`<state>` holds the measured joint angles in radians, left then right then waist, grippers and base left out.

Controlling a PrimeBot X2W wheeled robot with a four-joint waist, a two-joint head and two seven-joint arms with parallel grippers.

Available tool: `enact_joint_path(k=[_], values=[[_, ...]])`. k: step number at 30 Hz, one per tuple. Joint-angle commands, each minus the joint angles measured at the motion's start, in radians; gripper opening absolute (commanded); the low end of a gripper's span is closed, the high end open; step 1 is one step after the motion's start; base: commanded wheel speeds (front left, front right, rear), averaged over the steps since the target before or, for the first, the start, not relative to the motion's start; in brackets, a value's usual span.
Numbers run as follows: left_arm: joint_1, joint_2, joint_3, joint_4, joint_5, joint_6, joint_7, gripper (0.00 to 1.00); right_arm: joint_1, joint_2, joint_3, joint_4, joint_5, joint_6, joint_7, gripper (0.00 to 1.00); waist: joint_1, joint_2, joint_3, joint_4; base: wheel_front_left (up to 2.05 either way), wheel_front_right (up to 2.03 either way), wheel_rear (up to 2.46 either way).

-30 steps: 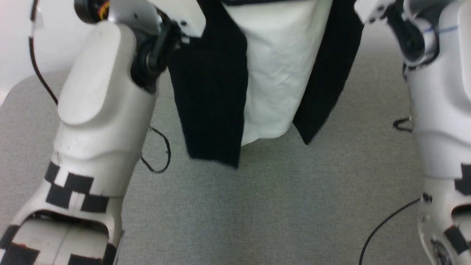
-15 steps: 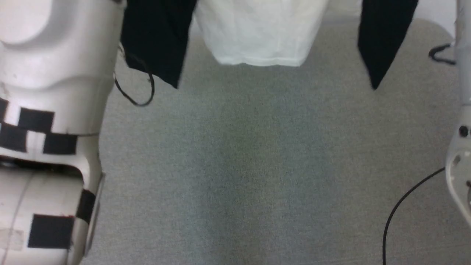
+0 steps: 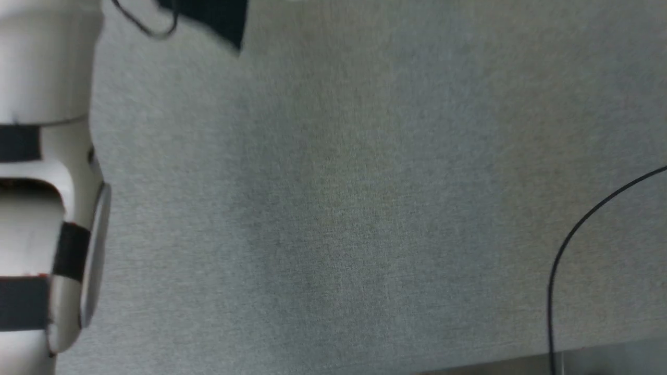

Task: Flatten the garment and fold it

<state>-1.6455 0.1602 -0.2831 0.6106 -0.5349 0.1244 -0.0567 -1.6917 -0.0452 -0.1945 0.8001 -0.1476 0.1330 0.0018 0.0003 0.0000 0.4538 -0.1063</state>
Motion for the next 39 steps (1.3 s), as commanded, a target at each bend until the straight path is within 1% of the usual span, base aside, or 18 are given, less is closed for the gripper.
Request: enact_joint_path(k=[1, 7, 14, 19, 24, 30, 32, 39], values=[[-0.027, 0.009, 0.01, 0.008, 0.011, 0.0, -0.028, 0.0, -0.017, -0.005, -0.012, -0.001, -0.018, -0.002, -0.02, 0.0, -0.0003, 0.0, 0.142, -0.018, 0.0, 0.0, 0.0], [-0.103, -0.009, 0.026, 0.028, -0.001, -0.01, -0.09, 0.0, -0.084, -0.005, -0.047, 0.01, -0.052, -0.002, -0.067, 0.0, -0.0003, 0.0, 0.234, -0.015, 0.0, 0.0, 0.0], [-0.162, -0.002, 0.037, 0.015, 0.017, -0.016, -0.173, 0.0, -0.15, -0.005, -0.079, -0.028, -0.132, -0.002, -0.147, 0.0, -0.0003, 0.0, 0.342, -0.009, 0.0, 0.0, 0.0], [-0.15, 0.01, 0.048, 0.025, 0.023, -0.022, -0.192, 0.0, -0.151, -0.005, -0.068, -0.023, -0.182, -0.002, -0.168, 0.0, -0.0003, 0.0, 0.409, -0.003, 0.0, 0.0, 0.0], [-0.142, 0.016, 0.047, 0.037, 0.024, -0.041, -0.197, 0.0, -0.147, -0.005, -0.047, -0.013, -0.192, -0.002, -0.185, 0.0, -0.0003, 0.0, 0.44, 0.006, 0.0, 0.0, 0.0], [-0.111, 0.024, 0.052, 0.032, 0.009, -0.082, -0.201, 0.0, -0.12, -0.005, 0.015, 0.01, -0.159, -0.002, -0.219, 0.0, -0.0003, 0.0, 0.433, 0.01, 0.0, 0.0, 0.0], [-0.089, 0.023, 0.049, 0.03, 0.0, -0.1, -0.202, 0.0, -0.106, -0.005, 0.043, 0.017, -0.124, -0.002, -0.23, 0.0, -0.0003, 0.0, 0.42, 0.011, 0.0, 0.0, 0.0], [0.055, 0.028, 0.05, -0.01, -0.057, -0.13, -0.147, 0.0, 0.003, -0.005, 0.172, 0.005, 0.017, -0.002, -0.247, 0.0, -0.0003, 0.0, 0.357, 0.016, 0.0, 0.0, 0.0]])
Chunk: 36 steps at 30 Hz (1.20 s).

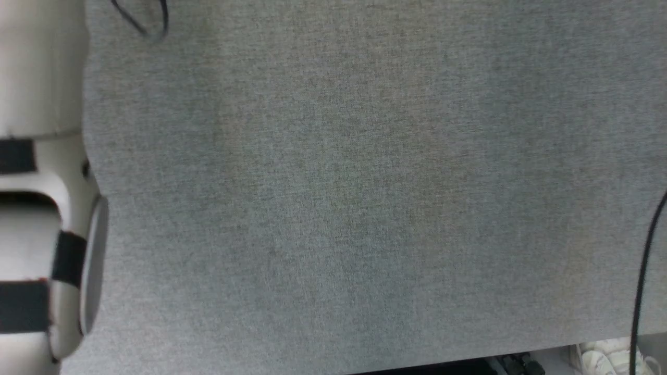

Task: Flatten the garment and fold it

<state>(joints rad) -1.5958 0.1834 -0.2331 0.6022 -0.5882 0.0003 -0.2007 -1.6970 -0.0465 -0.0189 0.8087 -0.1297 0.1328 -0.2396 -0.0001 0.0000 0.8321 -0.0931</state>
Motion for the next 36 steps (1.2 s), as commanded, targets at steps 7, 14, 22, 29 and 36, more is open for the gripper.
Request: enact_joint_path(k=[7, 14, 22, 29, 36], values=[[0.213, 0.015, 0.001, -0.099, -0.055, -0.005, 0.057, 0.0, 0.189, -0.004, 0.078, -0.062, 0.108, -0.002, 0.031, 0.0, 0.0001, 0.0, -0.103, 0.01, 0.0, 0.0, 0.0], [0.479, 0.015, -0.02, -0.254, -0.089, 0.023, 0.109, 0.0, 0.442, -0.018, 0.11, -0.201, 0.223, -0.002, 0.07, 0.0, 0.0001, 0.0, -0.207, 0.016, 0.0, 0.0, 0.0], [0.821, 0.021, -0.106, -0.411, -0.086, 0.044, 0.15, 0.0, 0.794, -0.032, 0.155, -0.392, 0.309, -0.002, 0.128, 0.0, 0.0001, 0.0, -0.339, 0.025, 0.0, 0.0, 0.0], [1.058, 0.035, -0.151, -0.523, -0.066, 0.08, 0.119, 0.0, 1.091, -0.024, 0.114, -0.581, 0.354, -0.002, 0.161, 0.0, 0.0001, 0.0, -0.457, 0.038, 0.0, 0.0, 0.0], [1.263, 0.056, -0.157, -0.63, -0.075, 0.124, 0.099, 0.0, 1.333, -0.011, 0.032, -0.774, 0.369, -0.002, 0.206, 0.0, 0.0001, 0.0, -0.532, 0.036, 0.0, 0.0, 0.0]])
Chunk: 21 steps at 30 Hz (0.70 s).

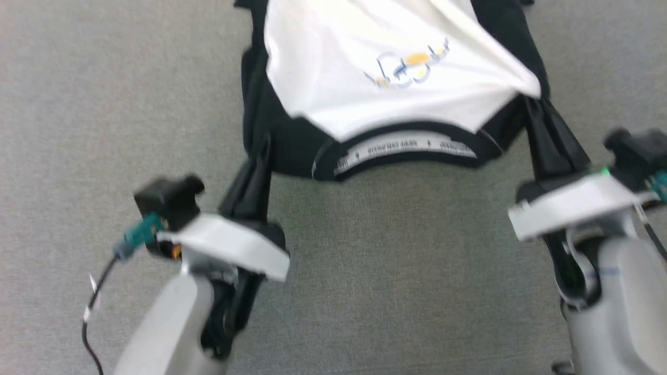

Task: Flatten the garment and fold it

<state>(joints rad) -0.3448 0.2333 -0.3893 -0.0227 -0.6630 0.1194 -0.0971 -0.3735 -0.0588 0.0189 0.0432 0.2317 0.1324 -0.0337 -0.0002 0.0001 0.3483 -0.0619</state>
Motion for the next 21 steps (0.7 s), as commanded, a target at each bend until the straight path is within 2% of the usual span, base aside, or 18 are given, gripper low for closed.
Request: enact_joint_path(k=[1, 6, 11, 21], values=[[0.038, 0.008, -0.004, -0.018, -0.002, 0.01, -0.005, 0.0, 0.041, 0.004, -0.019, -0.033, 0.011, -0.002, 0.007, 0.0, 0.0002, -0.0001, -0.057, 0.005, 0.0, 0.0, 0.0], [0.151, 0.013, -0.028, -0.065, -0.001, 0.031, -0.011, 0.0, 0.206, 0.008, -0.068, -0.134, 0.049, -0.002, 0.036, 0.0, 0.0002, -0.0001, -0.117, 0.012, 0.0, 0.0, 0.0], [0.255, 0.025, -0.044, -0.1, 0.002, 0.059, -0.012, 0.0, 0.346, 0.008, -0.076, -0.199, 0.089, -0.002, 0.051, 0.0, 0.0002, -0.0001, -0.192, -0.002, 0.0, 0.0, 0.0], [0.42, 0.054, -0.064, -0.176, 0.0, 0.124, 0.018, 0.0, 0.55, 0.008, -0.112, -0.255, 0.144, -0.002, 0.077, 0.0, 0.0002, -0.0001, -0.312, -0.025, 0.0, 0.0, 0.0]])
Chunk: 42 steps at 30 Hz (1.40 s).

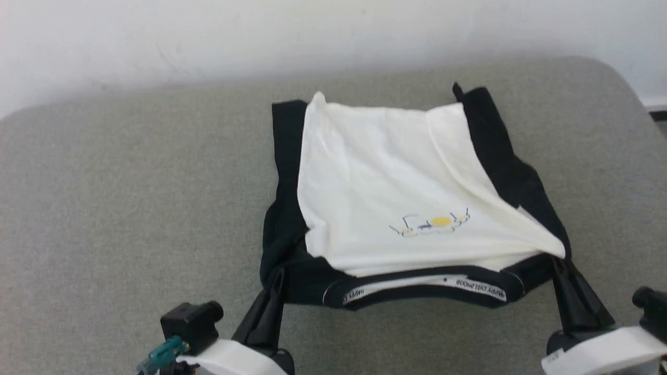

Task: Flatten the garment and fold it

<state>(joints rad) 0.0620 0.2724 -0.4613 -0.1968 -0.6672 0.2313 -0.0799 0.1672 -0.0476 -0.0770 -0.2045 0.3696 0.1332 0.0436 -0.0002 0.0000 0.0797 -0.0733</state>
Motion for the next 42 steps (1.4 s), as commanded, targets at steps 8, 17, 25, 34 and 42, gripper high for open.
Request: enact_joint_path(k=[8, 17, 25, 34, 42], values=[[0.062, 0.021, -0.011, 0.063, -0.018, 0.028, 0.047, 0.0, 0.056, -0.003, -0.017, 0.051, -0.019, -0.002, 0.012, 0.0, 0.0002, 0.0, -0.044, -0.025, 0.0, 0.0, 0.0], [-0.04, -0.003, -0.044, 0.262, -0.052, -0.029, 0.114, 0.0, -0.009, -0.003, 0.027, 0.235, -0.063, -0.002, 0.045, 0.0, 0.0002, 0.0, 0.036, -0.01, 0.0, 0.0, 0.0], [-0.165, -0.026, -0.074, 0.464, -0.074, -0.07, 0.207, 0.0, -0.128, -0.003, 0.075, 0.443, -0.113, -0.002, 0.073, 0.0, 0.0002, 0.0, 0.094, 0.017, 0.0, 0.0, 0.0], [-0.243, -0.067, -0.067, 0.597, -0.086, -0.099, 0.172, 0.78, -0.22, -0.003, 0.094, 0.587, -0.124, -0.002, 0.049, 1.0, 0.0002, 0.0, 0.104, 0.027, 0.0, 0.0, 0.0], [-0.171, -0.071, -0.024, 0.485, -0.123, -0.078, 0.116, 1.0, -0.156, -0.003, 0.061, 0.48, -0.068, -0.002, 0.138, 1.0, 0.0002, 0.0, 0.072, 0.028, 0.0, 0.0, 0.0]])
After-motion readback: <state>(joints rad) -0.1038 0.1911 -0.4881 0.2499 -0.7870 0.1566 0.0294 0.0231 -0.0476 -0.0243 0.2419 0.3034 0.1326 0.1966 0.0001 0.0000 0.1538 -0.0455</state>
